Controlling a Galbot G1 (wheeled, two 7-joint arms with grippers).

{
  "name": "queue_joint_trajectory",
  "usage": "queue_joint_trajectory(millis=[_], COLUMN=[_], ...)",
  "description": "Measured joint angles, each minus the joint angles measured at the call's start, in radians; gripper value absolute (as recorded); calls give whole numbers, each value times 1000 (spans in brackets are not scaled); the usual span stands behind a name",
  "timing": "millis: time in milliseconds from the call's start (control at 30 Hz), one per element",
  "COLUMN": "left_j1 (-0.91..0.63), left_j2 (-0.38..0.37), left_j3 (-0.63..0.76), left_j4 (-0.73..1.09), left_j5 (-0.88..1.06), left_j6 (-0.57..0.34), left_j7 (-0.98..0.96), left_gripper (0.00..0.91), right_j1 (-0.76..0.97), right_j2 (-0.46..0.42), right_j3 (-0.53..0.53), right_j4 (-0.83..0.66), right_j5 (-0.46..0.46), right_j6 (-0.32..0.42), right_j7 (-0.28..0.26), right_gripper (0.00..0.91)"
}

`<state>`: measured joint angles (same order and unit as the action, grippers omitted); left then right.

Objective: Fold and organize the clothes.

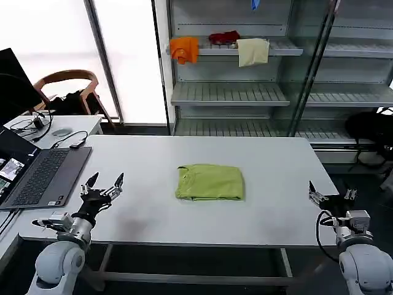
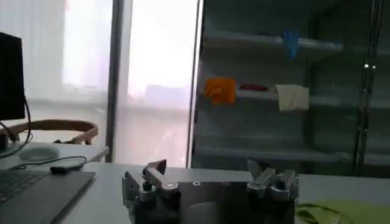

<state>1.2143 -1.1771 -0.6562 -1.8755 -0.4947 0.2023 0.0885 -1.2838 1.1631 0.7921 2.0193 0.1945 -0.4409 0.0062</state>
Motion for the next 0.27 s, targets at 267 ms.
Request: queue_joint_trajectory(millis=[267], left_j1=[-2], left_j2=[1], left_j3=[-4], left_j4=[-2], left_j5=[-12], left_j6=[-2], left_j7=[2], left_gripper=[907], right_j1=[-8], right_j2=[0], right_j3=[14], right_j4=[3], right_j5=[44], right_j6=[-11], right_j7=[0], right_gripper=[907])
